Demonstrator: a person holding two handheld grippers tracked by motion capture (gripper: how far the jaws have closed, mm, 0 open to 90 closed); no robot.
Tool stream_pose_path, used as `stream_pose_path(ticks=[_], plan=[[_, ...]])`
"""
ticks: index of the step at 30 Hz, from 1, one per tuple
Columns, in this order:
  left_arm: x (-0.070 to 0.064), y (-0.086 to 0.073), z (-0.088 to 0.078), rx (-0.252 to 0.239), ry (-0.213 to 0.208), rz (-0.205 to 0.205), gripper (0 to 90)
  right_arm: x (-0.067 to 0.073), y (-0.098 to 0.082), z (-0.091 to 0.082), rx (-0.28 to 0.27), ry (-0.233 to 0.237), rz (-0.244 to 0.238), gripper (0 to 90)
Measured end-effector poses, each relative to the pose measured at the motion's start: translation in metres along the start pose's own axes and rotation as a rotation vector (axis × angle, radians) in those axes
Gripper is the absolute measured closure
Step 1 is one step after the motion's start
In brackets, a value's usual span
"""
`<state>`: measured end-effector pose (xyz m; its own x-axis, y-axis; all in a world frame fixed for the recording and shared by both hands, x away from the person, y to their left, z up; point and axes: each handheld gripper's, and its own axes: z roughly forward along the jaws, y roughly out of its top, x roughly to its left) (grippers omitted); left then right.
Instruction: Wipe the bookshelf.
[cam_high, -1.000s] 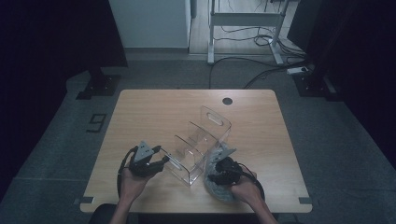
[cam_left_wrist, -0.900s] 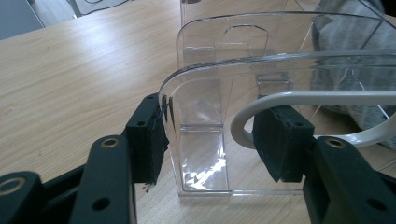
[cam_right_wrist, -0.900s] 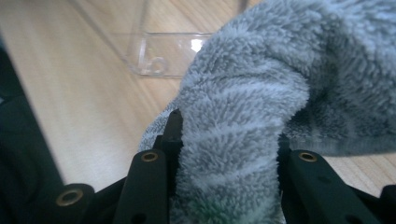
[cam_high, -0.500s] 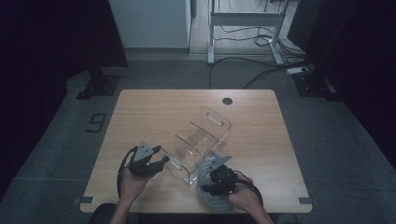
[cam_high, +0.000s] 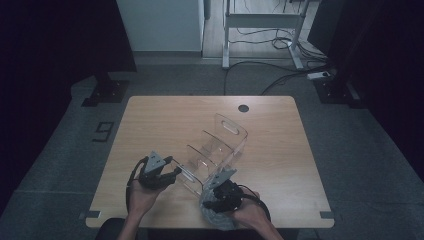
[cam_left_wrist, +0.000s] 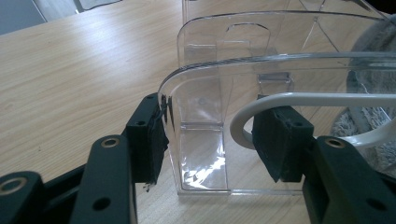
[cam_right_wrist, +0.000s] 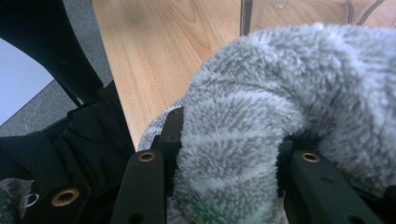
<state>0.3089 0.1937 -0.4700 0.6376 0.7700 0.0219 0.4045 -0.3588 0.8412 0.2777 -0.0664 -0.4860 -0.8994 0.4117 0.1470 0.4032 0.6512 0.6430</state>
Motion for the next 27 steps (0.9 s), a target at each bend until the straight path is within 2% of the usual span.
stream_pose_path(ticks=[10, 16, 21, 27], plan=[[-0.001, 0.002, 0.000, 0.015, 0.007, -0.008, 45.6, 0.000, 0.003, 0.012, 0.020, -0.042, -0.002, 64.8], [-0.002, 0.002, 0.000, 0.015, 0.011, -0.010, 45.5, -0.004, 0.001, 0.026, 0.059, -0.062, -0.007, 65.0], [-0.002, 0.002, 0.000, 0.013, 0.012, -0.011, 45.5, -0.008, -0.004, 0.037, 0.077, -0.052, 0.011, 64.8], [-0.001, 0.001, 0.000, 0.008, 0.009, -0.010, 45.5, -0.011, -0.008, 0.040, 0.076, -0.031, 0.028, 64.7]])
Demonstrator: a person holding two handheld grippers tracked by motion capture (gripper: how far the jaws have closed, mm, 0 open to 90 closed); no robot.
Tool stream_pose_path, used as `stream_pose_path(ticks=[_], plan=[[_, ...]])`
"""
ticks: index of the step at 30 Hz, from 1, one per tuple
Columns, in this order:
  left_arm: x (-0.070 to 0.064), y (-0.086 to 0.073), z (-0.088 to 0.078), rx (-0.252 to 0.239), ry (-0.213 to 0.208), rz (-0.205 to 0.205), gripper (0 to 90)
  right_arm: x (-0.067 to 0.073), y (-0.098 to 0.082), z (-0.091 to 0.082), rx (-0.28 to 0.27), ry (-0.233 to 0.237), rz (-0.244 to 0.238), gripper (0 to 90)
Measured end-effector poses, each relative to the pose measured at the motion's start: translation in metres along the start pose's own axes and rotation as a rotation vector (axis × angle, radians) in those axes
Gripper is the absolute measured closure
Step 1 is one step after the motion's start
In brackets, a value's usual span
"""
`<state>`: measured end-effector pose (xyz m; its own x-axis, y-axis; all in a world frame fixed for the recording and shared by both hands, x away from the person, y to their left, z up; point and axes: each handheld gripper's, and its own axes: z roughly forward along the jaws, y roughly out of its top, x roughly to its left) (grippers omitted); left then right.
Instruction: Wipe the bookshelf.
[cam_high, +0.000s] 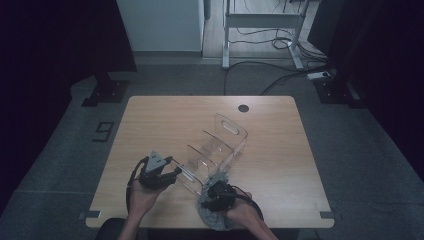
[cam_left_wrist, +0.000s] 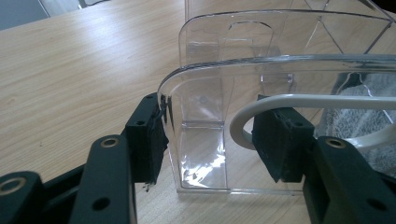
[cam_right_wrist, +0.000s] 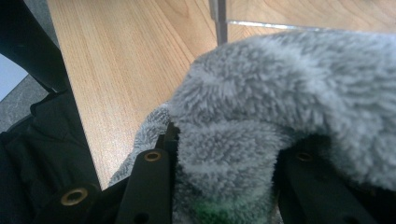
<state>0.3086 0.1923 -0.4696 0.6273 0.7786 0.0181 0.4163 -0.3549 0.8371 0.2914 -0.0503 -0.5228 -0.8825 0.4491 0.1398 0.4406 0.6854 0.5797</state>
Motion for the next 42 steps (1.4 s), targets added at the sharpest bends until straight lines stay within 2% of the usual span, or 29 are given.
stream_pose_path(ticks=[7, 11, 15, 28, 35, 42], plan=[[0.001, -0.002, 0.000, -0.011, -0.008, 0.002, 45.7, 0.002, 0.001, -0.003, 0.024, -0.016, -0.021, 63.7], [0.002, -0.003, 0.000, -0.020, -0.012, 0.003, 45.8, 0.004, 0.000, -0.010, 0.048, -0.024, -0.046, 63.4], [0.003, -0.003, 0.000, -0.022, -0.014, 0.004, 45.9, 0.004, -0.002, -0.020, 0.054, -0.033, -0.052, 63.6], [0.005, -0.004, 0.000, -0.027, -0.019, 0.005, 45.9, -0.007, -0.011, -0.053, 0.036, -0.070, -0.023, 63.8], [0.006, -0.004, 0.000, -0.028, -0.015, 0.010, 45.9, -0.015, -0.012, -0.071, 0.000, -0.104, 0.004, 64.0], [0.005, -0.004, 0.000, -0.029, -0.015, 0.011, 46.0, -0.025, -0.012, -0.096, -0.069, -0.136, 0.038, 63.9]])
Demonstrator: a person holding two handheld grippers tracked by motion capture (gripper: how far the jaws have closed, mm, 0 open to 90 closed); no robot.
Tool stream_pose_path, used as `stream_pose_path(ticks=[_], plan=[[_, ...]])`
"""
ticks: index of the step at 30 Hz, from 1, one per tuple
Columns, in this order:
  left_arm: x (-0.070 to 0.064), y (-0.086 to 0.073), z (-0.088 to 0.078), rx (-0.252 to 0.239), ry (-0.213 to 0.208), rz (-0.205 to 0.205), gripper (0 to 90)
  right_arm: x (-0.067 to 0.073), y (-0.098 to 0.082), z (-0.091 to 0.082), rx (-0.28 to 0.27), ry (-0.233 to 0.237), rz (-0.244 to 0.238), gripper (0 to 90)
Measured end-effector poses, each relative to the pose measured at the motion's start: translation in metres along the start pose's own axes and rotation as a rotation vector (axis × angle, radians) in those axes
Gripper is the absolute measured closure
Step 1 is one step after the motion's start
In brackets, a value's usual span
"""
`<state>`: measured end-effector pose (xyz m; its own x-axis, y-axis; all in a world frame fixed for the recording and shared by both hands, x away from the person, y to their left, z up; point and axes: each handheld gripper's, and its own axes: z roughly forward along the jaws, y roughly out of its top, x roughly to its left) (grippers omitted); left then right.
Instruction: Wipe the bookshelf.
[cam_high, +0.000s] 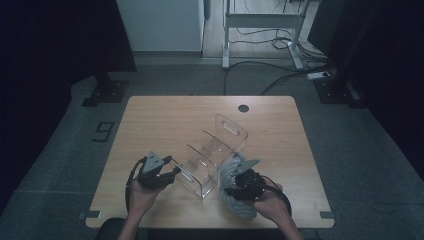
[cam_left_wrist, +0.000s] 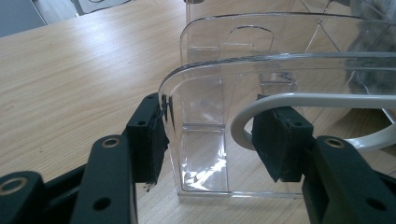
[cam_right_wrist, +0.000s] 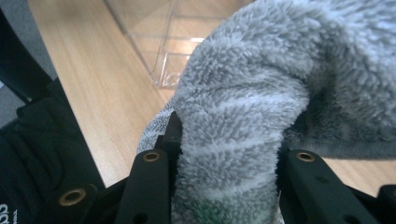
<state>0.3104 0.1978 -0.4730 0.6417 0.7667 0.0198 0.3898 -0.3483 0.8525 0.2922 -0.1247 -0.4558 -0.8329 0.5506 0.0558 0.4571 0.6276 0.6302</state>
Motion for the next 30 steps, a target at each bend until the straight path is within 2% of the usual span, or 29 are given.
stream_pose_path(ticks=[6, 12, 20, 30], plan=[[0.000, 0.000, 0.000, -0.001, 0.000, 0.001, 46.0, -0.009, 0.004, -0.017, -0.051, -0.030, 0.020, 63.9], [0.000, 0.000, 0.000, -0.001, -0.001, 0.001, 46.0, -0.019, 0.005, -0.029, -0.068, -0.070, 0.047, 63.9], [0.000, 0.000, 0.000, -0.001, -0.002, 0.001, 46.0, -0.040, -0.006, -0.054, -0.101, -0.144, 0.115, 63.9], [0.000, 0.000, 0.000, -0.001, -0.004, 0.001, 46.0, -0.066, -0.026, -0.077, -0.104, -0.247, 0.193, 63.8]])
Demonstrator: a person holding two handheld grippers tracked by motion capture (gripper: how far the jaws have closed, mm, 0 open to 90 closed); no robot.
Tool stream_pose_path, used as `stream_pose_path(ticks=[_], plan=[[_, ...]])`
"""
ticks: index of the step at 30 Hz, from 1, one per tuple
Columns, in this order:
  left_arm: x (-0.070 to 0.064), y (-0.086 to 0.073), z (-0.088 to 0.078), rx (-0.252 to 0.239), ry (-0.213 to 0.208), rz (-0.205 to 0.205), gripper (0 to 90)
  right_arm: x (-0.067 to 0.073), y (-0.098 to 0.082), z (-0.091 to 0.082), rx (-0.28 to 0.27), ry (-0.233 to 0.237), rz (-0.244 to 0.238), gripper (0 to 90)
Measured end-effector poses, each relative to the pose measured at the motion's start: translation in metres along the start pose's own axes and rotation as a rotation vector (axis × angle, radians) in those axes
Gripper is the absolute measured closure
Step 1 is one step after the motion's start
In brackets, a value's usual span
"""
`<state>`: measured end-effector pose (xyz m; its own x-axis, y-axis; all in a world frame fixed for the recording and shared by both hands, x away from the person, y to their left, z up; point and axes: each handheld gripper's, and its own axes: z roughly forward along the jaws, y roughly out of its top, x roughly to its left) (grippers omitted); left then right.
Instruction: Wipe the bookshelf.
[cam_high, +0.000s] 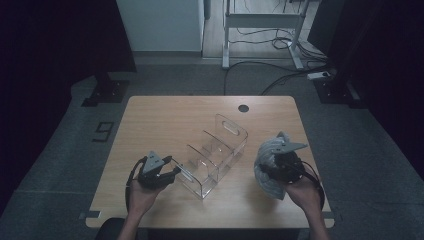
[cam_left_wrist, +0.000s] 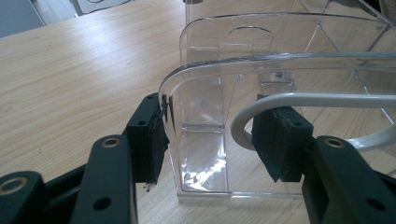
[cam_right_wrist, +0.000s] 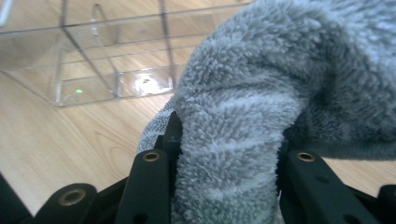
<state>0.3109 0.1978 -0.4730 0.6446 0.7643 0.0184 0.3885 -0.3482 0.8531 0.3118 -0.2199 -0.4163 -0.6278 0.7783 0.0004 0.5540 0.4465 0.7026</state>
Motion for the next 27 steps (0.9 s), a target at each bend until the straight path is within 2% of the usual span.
stream_pose_path(ticks=[6, 11, 15, 21, 27], plan=[[0.000, 0.000, 0.000, 0.001, 0.000, 0.000, 46.0, -0.018, -0.008, -0.009, 0.002, -0.058, 0.043, 63.8], [0.000, 0.000, 0.000, 0.001, -0.001, 0.000, 46.0, -0.029, -0.013, -0.016, -0.004, -0.088, 0.071, 63.8], [0.000, 0.000, 0.000, 0.002, -0.001, 0.000, 46.0, -0.037, -0.019, -0.016, 0.007, -0.106, 0.099, 63.7], [0.000, 0.000, 0.000, 0.002, -0.002, 0.000, 46.0, -0.050, -0.031, 0.003, 0.068, -0.116, 0.135, 63.4], [0.000, 0.000, 0.000, 0.002, -0.001, 0.001, 46.0, -0.061, -0.047, 0.026, 0.127, -0.095, 0.168, 62.3]])
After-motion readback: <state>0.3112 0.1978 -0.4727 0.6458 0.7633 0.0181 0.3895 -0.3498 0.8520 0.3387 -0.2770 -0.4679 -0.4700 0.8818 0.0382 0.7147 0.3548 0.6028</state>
